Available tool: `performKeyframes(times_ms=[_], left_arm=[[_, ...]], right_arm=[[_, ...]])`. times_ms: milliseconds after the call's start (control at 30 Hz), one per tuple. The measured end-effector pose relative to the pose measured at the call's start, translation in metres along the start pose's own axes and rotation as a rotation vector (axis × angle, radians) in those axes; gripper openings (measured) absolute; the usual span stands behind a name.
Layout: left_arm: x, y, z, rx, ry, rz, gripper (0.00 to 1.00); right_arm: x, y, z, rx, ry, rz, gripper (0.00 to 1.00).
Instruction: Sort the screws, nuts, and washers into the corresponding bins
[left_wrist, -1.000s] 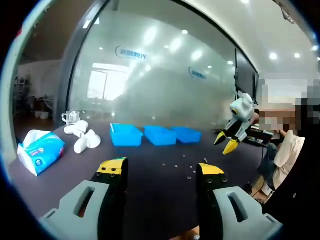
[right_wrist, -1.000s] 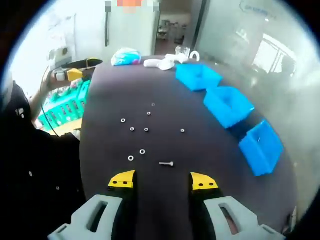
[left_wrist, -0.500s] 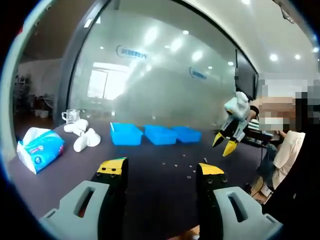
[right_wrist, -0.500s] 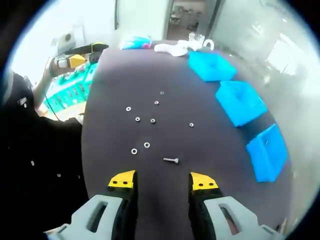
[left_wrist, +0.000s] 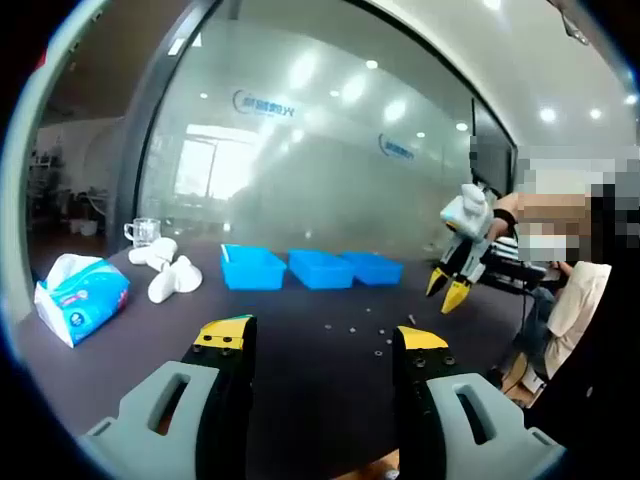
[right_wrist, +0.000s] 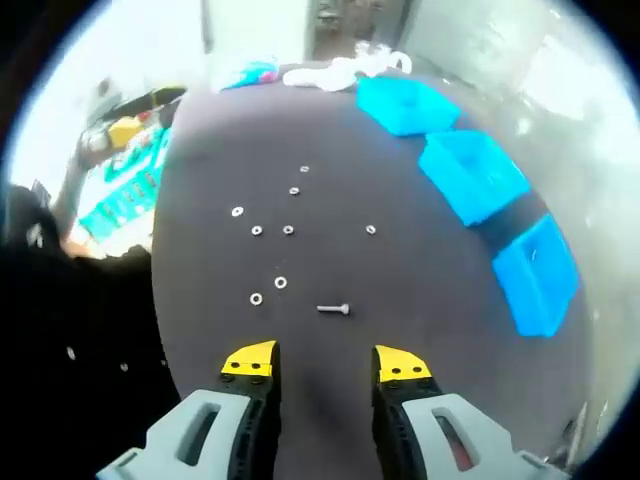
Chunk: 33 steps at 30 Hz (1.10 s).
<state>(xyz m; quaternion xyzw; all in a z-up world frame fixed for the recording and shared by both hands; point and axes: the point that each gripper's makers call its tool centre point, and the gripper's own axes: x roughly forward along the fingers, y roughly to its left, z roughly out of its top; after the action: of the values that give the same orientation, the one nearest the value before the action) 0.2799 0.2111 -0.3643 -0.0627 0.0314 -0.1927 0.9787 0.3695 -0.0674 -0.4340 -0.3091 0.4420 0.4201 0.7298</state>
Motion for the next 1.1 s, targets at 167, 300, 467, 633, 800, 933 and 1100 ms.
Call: performKeyframes(times_ms=[167,300,467,633,800,933,1100], left_arm=[[0.001,-0.002,0.001,0.002,-0.002,-0.004,0.53],[0.002,-0.002,0.001,0.001,0.0,-0.005,0.53],[0.002,-0.003,0.001,0.003,0.0,-0.008,0.53],[0.002,-0.002,0.001,0.004,0.003,-0.006,0.53],[0.002,-0.002,0.001,0.005,0.004,-0.006,0.53],[0.001,0.0,0.0,0.001,0.002,0.0,0.53],[0.0,0.001,-0.001,-0.004,0.005,0.003,0.53]], right_arm=[[0.002,0.001,-0.003,0.074,0.008,-0.001,0.32],[0.004,0.002,-0.001,0.054,-0.004,-0.002,0.32],[0.009,0.003,0.004,-0.004,-0.005,0.006,0.33],[0.016,0.005,0.014,-0.032,-0.013,0.018,0.33],[0.025,0.004,0.019,-0.049,-0.011,0.028,0.33],[0.031,0.0,0.02,-0.083,-0.008,0.027,0.33],[0.038,-0.003,0.021,-0.083,-0.003,0.029,0.32]])
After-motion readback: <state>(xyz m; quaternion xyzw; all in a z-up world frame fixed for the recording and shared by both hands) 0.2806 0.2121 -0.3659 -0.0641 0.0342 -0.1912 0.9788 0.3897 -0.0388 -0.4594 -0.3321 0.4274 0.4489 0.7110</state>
